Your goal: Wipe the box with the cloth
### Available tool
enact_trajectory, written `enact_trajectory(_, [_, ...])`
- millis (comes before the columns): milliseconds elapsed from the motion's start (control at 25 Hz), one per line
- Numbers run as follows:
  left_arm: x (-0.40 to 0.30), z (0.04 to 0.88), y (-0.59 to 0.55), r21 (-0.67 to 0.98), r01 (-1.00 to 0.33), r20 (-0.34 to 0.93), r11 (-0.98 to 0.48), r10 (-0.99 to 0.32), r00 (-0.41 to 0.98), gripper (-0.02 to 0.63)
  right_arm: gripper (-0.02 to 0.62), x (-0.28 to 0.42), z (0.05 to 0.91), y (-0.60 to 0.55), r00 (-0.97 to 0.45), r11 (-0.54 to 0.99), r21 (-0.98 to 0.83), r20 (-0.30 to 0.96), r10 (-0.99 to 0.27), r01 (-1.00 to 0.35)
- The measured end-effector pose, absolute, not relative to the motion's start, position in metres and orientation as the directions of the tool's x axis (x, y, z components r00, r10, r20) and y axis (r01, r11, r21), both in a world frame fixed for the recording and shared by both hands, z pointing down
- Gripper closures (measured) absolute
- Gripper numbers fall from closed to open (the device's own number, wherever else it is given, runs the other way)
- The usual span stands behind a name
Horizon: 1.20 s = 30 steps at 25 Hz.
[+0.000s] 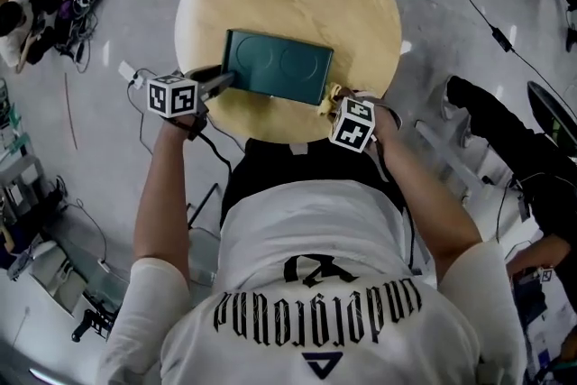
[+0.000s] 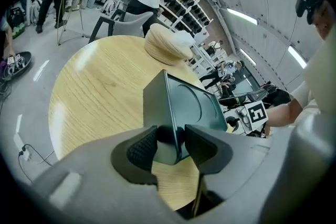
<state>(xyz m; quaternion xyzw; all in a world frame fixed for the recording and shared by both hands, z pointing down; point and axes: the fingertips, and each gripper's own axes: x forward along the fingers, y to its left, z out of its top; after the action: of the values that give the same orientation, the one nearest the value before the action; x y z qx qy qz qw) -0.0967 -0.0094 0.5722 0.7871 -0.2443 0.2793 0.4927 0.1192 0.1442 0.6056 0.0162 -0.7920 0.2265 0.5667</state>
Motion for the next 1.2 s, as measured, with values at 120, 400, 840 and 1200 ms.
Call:
enact_trajectory(120, [-0.097,0.573,-0.010,0.649,-0.639,0.672,-0.413,-0.083,0.736,0.428,0.471,0.114,0.605,0.144,-0.373,0.827,-0.362,0.906,0.201,-0.431])
enact_trajectory(400, [-0.094,0.571,-0.006,0.685,-0.580,0.642,-0.441,-0.010,0.766,0.426,0.469,0.105,0.606,0.145,-0.418,0.511,-0.410,0.902,0.106,-0.755])
enact_trajectory(840, [-0.091,0.570,0.002,0.717,-0.488,0.605,-0.498,0.096,0.790,0.419,0.469,0.022,0.602,0.135,-0.556,0.131,-0.545,0.828,-0.071,-0.828])
enact_trajectory(1200, [-0.090,0.568,0.001,0.716,-0.465,0.595,-0.521,0.107,0.797,0.416,0.469,-0.044,0.586,0.117,-0.599,0.135,-0.589,0.799,-0.049,-0.797])
